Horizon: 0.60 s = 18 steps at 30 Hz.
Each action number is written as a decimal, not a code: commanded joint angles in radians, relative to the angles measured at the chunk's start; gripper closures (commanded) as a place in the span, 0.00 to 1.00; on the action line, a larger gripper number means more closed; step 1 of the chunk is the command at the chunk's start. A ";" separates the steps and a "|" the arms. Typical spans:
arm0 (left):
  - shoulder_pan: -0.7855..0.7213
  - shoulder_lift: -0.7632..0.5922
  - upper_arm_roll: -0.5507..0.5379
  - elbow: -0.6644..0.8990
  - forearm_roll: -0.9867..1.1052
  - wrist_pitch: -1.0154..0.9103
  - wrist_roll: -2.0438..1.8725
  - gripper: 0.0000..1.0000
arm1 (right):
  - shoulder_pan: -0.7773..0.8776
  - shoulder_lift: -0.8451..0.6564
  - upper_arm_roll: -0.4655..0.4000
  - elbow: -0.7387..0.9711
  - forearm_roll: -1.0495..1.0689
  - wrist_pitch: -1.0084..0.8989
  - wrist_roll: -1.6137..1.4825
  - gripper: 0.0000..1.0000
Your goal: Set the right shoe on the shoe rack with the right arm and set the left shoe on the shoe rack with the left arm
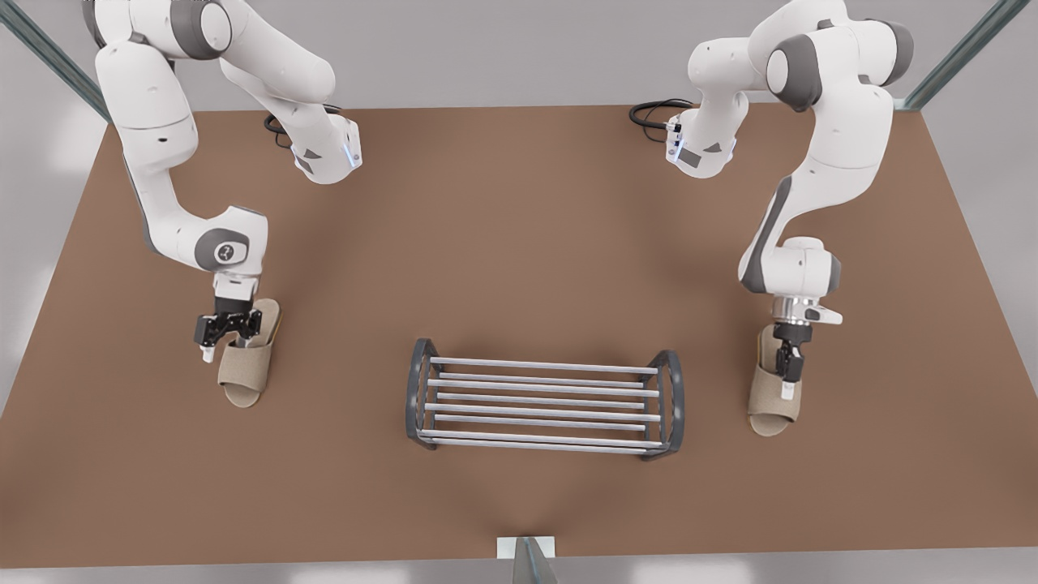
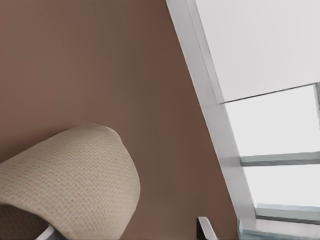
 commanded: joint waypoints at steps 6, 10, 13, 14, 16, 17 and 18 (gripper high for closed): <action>-0.001 -0.086 -0.001 0.036 -0.102 0.003 -0.040 0.60 | 0.002 0.027 0.000 0.043 -0.237 -0.061 0.239 0.51; -0.001 -0.076 -0.009 0.053 -0.105 0.049 -0.078 0.69 | 0.003 0.027 0.000 0.050 -0.237 -0.060 0.237 0.73; -0.003 -0.098 -0.064 0.125 -0.073 0.264 -0.157 0.76 | 0.014 0.022 -0.001 0.054 -0.237 -0.060 0.239 0.79; -0.008 -0.129 -0.101 0.149 -0.025 0.378 -0.314 0.77 | 0.015 0.018 0.000 0.067 -0.235 -0.052 0.237 0.79; -0.017 -0.185 -0.132 0.149 0.113 0.466 -0.575 0.77 | 0.017 -0.007 0.000 0.068 -0.234 -0.047 0.221 0.79; -0.029 -0.263 -0.213 0.160 0.189 0.543 -0.815 0.77 | 0.017 -0.028 0.000 0.076 -0.230 -0.032 0.201 0.79; -0.046 -0.359 -0.299 0.203 0.277 0.699 -1.087 0.77 | 0.048 -0.055 0.000 0.112 -0.224 0.055 0.199 0.79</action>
